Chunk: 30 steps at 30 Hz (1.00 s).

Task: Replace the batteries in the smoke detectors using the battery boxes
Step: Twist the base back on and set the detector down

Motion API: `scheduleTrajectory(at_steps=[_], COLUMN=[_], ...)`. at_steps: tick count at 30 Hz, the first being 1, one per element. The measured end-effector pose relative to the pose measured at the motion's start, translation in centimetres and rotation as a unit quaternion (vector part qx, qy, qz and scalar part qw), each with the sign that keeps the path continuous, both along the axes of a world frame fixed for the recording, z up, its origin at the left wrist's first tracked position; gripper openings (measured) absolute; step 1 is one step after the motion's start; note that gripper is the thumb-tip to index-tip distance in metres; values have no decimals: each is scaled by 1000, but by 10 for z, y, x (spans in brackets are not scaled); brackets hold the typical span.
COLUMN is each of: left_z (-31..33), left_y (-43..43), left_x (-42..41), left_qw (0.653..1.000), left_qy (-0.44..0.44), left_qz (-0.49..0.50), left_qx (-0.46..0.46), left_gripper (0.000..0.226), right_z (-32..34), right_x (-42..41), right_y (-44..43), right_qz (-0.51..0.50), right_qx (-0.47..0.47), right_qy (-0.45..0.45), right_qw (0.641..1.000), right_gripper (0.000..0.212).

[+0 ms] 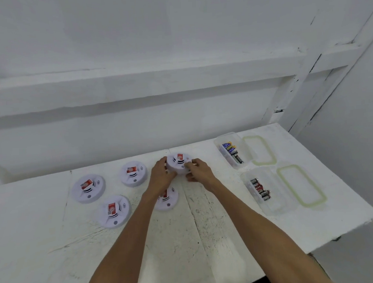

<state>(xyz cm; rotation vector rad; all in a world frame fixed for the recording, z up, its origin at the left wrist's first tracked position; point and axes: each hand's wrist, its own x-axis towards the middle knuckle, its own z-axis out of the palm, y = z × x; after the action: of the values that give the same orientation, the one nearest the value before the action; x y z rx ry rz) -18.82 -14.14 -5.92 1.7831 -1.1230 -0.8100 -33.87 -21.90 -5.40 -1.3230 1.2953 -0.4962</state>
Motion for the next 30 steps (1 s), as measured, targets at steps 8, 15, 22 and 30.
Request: scheduleTrajectory(at_steps=[8, 15, 22, 30], left_z=[-10, -9, 2, 18], left_y=[2, 6, 29, 95], left_x=[21, 20, 47, 89], left_qw=[996, 995, 992, 993], left_qy=[-47, -62, -89, -105], left_qz=[-1, -18, -12, 41], left_qx=[80, 79, 87, 18], left_gripper=[47, 54, 55, 35], right_z=[-1, -5, 13, 24], right_x=[11, 15, 40, 89], right_y=[6, 9, 23, 63], right_qz=[145, 121, 111, 197], right_qx=[-100, -110, -218, -296], right_qy=[151, 175, 134, 70], right_qw=[973, 971, 960, 932], right_gripper=[36, 52, 28, 23])
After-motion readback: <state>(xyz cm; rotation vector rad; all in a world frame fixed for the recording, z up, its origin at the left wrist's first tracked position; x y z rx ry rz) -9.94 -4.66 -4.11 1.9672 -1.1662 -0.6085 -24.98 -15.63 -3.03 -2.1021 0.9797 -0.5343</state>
